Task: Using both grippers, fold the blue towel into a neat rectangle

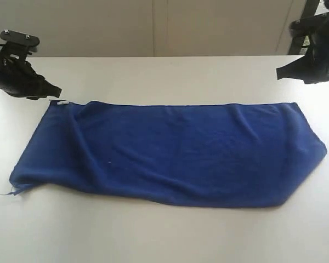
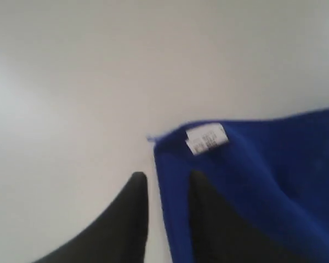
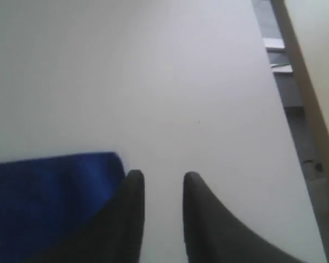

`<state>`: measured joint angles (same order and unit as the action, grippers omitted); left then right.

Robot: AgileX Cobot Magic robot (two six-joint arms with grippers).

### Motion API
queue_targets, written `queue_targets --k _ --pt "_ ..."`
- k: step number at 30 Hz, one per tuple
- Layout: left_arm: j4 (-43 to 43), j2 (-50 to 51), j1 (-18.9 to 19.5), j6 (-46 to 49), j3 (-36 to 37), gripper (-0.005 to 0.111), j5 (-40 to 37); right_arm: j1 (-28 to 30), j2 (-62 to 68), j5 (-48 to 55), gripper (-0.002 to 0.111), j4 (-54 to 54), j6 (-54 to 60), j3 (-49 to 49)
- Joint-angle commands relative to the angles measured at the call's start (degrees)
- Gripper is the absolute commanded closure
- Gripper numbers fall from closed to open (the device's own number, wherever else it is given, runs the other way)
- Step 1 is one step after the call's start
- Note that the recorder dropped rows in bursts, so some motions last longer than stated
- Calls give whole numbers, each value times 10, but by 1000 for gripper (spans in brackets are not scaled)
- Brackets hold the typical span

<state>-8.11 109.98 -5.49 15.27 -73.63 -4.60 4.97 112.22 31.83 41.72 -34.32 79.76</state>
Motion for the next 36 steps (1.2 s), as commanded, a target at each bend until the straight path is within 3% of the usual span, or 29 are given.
queue_targets --k 1,3,10,12,18,22,24,36 --pt "-6 -33 2 -1 2 99 -138 3 -30 44 98 -123 121 -9" --pt "-6 -42 2 1 2 107 -170 3 -43 43 104 -124 122 -28" --pt "-24 -43 2 -5 1 107 -177 12 -48 -6 105 -127 86 -62" --pt "-30 -23 2 -5 -31 107 -191 27 -33 -30 104 -141 67 -58" --pt "-39 106 8 -37 -208 106 -253 52 56 -38 70 -230 166 7" --pt "-36 153 8 -24 -241 64 -235 52 109 -38 60 -249 187 67" --pt "-36 160 8 -24 -241 53 -212 52 122 -25 55 -262 196 84" --pt "-32 191 8 -24 -241 51 -137 54 160 -42 53 -282 202 105"
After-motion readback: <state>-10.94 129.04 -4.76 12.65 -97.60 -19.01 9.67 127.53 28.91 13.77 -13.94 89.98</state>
